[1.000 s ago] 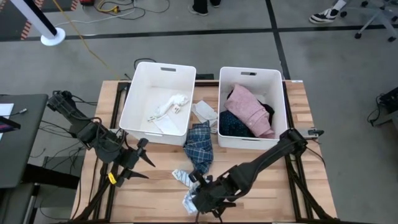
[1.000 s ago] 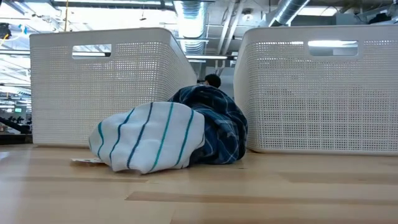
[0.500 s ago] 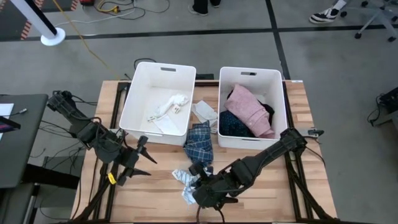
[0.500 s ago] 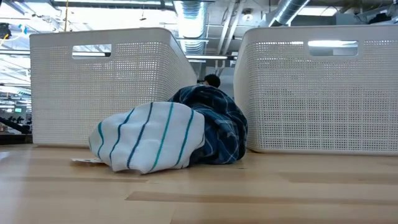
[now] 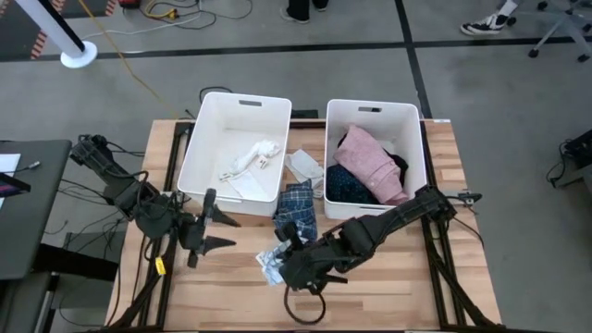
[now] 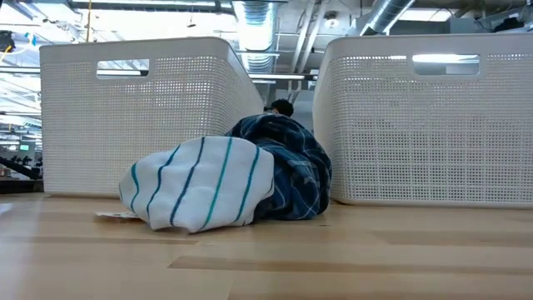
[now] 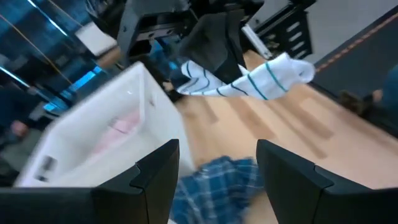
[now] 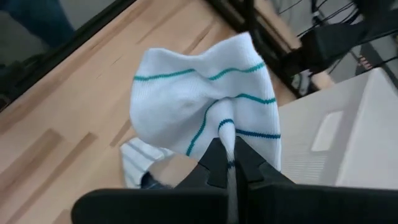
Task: Sort clothes
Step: Put the right blue striped sock into the left white laundry bin
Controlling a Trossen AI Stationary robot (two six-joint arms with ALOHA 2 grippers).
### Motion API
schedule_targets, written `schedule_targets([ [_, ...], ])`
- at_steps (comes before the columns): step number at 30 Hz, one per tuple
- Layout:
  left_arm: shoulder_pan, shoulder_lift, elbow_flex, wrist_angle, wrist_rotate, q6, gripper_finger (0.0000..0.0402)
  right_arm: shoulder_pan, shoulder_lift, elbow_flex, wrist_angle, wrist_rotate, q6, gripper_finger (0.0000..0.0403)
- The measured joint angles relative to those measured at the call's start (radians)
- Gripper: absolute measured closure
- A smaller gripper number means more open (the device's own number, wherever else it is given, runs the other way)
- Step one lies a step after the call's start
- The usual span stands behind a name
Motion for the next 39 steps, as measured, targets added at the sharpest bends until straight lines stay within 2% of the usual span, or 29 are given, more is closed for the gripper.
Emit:
schedule_targets([
  [10, 0.0, 0.011, 0.0, 0.067, -0.092, 0.256, 0.0193, -0.114, -0.04, 0.039, 0.037, -0.01, 0.021, 0.0393],
  [14, 0.0, 0.042, 0.0, 0.07, -0.143, 0.328, 0.0193, -0.168, -0.06, 0.038, 0.053, -0.049, 0.058, 0.0392],
  [18, 0.0, 0.096, 0.0, 0.075, -0.228, 0.412, 0.0193, -0.207, -0.061, 0.038, 0.081, -0.113, 0.062, 0.0391],
  [21, 0.0, 0.145, 0.0, 0.109, -0.33, 0.48, 0.0193, -0.221, -0.06, 0.037, 0.094, -0.158, 0.072, 0.0391],
  [24, 0.0, 0.187, 0.0, 0.17, -0.425, 0.541, 0.0194, -0.232, -0.059, 0.037, 0.093, -0.167, 0.079, 0.0391],
  [27, 0.0, 0.205, 0.0, 0.212, -0.472, 0.578, 0.0194, -0.238, -0.058, 0.037, 0.093, -0.168, 0.08, 0.0391],
  [31, 0.0, 0.201, 0.0, 0.253, -0.469, 0.573, 0.0194, -0.241, -0.058, 0.037, 0.091, -0.167, 0.084, 0.039],
  [39, -0.01, 0.203, 0.0, 0.328, -0.334, 0.54, 0.0194, -0.247, -0.058, 0.037, 0.084, -0.167, 0.106, 0.039],
])
